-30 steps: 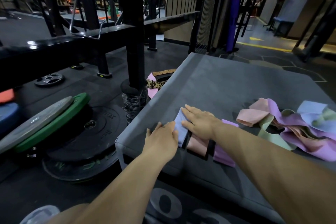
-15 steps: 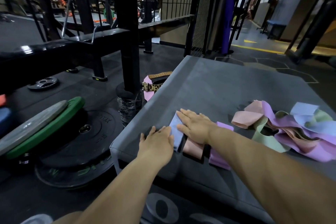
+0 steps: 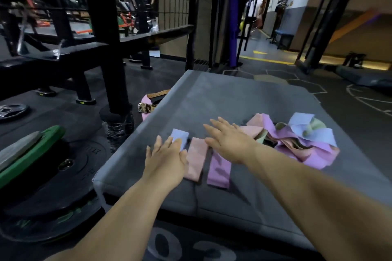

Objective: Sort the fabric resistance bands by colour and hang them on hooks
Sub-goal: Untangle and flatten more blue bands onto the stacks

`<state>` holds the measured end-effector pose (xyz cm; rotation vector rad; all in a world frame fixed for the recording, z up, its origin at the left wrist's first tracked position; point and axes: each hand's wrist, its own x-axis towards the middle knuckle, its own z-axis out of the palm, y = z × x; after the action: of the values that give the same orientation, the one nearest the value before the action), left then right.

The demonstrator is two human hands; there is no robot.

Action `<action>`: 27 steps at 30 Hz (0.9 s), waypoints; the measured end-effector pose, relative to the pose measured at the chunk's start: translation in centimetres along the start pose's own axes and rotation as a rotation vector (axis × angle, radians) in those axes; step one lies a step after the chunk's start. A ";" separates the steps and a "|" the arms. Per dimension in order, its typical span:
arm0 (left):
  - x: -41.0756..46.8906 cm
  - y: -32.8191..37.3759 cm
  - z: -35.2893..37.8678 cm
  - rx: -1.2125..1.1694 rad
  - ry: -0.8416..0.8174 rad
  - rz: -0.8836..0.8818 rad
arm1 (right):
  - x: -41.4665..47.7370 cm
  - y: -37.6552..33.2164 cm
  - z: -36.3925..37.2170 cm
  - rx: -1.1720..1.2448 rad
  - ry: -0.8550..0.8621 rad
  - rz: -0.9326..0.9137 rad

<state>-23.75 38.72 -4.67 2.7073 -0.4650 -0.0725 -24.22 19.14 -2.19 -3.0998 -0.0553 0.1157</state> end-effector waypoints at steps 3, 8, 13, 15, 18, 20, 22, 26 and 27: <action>-0.3 2.6 0.7 0.017 -0.008 0.071 | -3.7 3.0 0.1 -0.008 0.042 0.050; -0.4 7.8 3.4 0.011 -0.031 0.281 | -10.5 8.0 2.1 -0.075 0.126 0.158; -1.1 12.9 6.0 -0.073 -0.165 0.310 | -14.8 12.4 4.0 0.074 0.340 0.262; -1.2 14.7 6.8 -0.054 -0.153 0.342 | -15.7 13.4 3.7 0.102 0.368 0.319; -1.2 16.9 7.7 -0.048 -0.107 0.385 | -16.6 14.9 3.5 0.121 0.426 0.413; -1.2 18.0 8.2 -0.021 -0.048 0.393 | -17.0 15.9 3.4 0.149 0.439 0.510; -1.0 19.0 8.7 -0.013 0.008 0.394 | -17.2 17.2 3.4 0.225 0.444 0.598; -0.3 20.5 9.3 -0.026 0.082 0.393 | -16.9 19.4 3.1 0.474 0.517 0.677; 0.1 20.8 9.4 -0.027 0.095 0.397 | -16.7 19.9 3.0 0.526 0.526 0.696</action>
<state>-31.16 17.17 -5.29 2.5257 -0.9515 0.1575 -40.38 -1.20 -4.78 -2.3898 0.8980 -0.5635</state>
